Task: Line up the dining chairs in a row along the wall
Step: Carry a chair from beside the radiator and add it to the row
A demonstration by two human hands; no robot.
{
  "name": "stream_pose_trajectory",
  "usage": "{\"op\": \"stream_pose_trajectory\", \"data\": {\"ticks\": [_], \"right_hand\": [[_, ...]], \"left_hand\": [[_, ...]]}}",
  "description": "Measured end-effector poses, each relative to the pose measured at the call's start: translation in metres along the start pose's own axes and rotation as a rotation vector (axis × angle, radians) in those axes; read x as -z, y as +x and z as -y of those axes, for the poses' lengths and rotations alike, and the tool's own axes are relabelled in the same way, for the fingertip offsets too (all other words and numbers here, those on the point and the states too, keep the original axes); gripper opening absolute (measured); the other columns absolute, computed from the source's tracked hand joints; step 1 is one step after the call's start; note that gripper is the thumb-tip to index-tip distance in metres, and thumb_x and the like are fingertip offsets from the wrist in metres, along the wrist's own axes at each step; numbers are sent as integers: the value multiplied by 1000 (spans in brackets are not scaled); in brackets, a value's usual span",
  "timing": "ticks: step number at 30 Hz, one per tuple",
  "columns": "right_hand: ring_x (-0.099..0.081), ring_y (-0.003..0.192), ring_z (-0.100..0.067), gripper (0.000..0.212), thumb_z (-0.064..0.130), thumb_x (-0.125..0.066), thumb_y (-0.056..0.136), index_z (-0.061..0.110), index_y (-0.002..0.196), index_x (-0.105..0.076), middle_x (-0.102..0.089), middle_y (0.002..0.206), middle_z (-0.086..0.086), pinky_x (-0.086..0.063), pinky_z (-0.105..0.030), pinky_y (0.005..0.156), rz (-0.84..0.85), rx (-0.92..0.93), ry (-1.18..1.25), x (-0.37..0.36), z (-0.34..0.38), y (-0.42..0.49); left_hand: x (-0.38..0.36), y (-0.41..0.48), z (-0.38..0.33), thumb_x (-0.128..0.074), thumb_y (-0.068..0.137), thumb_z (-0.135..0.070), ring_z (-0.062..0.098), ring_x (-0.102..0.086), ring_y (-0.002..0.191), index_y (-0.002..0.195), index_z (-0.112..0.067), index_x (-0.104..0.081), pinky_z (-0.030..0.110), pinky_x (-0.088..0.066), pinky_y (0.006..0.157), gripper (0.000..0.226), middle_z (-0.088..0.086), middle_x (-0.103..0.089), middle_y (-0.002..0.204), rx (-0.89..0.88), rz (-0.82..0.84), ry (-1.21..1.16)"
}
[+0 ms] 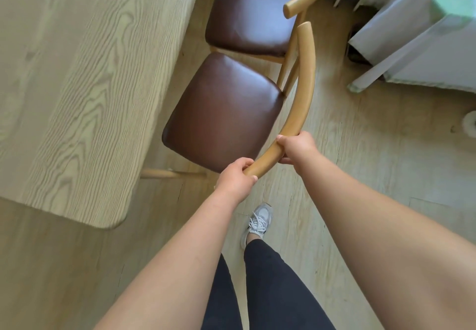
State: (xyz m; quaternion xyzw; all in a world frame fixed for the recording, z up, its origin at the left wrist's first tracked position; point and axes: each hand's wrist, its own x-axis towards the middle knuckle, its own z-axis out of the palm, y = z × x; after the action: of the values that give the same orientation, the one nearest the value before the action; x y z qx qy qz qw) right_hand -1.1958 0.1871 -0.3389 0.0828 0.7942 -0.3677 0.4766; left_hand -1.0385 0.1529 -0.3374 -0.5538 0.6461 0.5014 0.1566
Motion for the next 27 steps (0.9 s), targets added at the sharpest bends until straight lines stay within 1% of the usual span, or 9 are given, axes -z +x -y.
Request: {"op": "stream_pose_trajectory", "data": {"ticks": [3,6,10,15,18,21,24,27], "right_hand": [[-65,99,-36,28,12,-64,90,3,113,-53,-62,115,-18,-59,-51,78,-15,-19,-1,3,-10,-5],[-65,100,-36,28,11,-64,90,3,114,-53,-62,115,-18,-59,-52,78,-32,-32,29,8,-26,-11],[-64,101,-38,25,11,-64,90,4,111,-51,-61,117,-19,-59,-52,78,-60,-69,66,12,-47,-22],[-63,103,-40,33,10,-65,89,1,117,-52,-60,118,-20,-59,-52,79,-112,-121,110,18,-84,-43],[-63,104,-41,32,9,-65,89,0,116,-53,-60,119,-22,-59,-52,79,-150,-150,153,19,-109,-56],[-64,101,-41,22,9,-65,89,2,105,-52,-61,117,-22,-59,-50,78,-174,-169,186,13,-134,-73],[-65,98,-41,21,8,-64,89,2,107,-53,-62,115,-22,-60,-46,72,-195,-188,246,2,-160,-92],[-65,98,-39,26,6,-64,89,0,112,-54,-62,115,-20,-57,-40,61,-194,-227,324,-14,-189,-116]], "left_hand": [[-3,-8,5,-63,86,-22,18,-60,105,124,-32,-57,40,-45,99,41,-7,-63,119,-16,18,36],[-7,-16,11,-63,87,-22,19,-59,107,126,-32,-56,41,-44,100,40,-7,-62,123,-34,36,76],[-13,-30,19,-61,88,-22,20,-59,105,125,-33,-56,42,-46,98,39,-7,-62,122,-60,71,140],[-21,-50,38,-60,89,-20,21,-59,106,127,-32,-55,43,-47,97,40,-5,-62,123,-104,125,212],[-24,-62,54,-60,89,-19,21,-60,106,129,-30,-55,38,-49,94,42,-4,-62,125,-146,151,258],[-25,-75,72,-59,90,-18,21,-60,107,131,-29,-54,35,-49,93,43,-3,-62,126,-192,163,330],[-22,-88,92,-56,90,-16,23,-59,111,133,-28,-53,34,-48,92,45,-1,-62,128,-232,163,416],[-17,-103,117,-54,91,-15,24,-58,109,134,-30,-52,31,-48,85,46,0,-62,125,-263,166,531]]}}
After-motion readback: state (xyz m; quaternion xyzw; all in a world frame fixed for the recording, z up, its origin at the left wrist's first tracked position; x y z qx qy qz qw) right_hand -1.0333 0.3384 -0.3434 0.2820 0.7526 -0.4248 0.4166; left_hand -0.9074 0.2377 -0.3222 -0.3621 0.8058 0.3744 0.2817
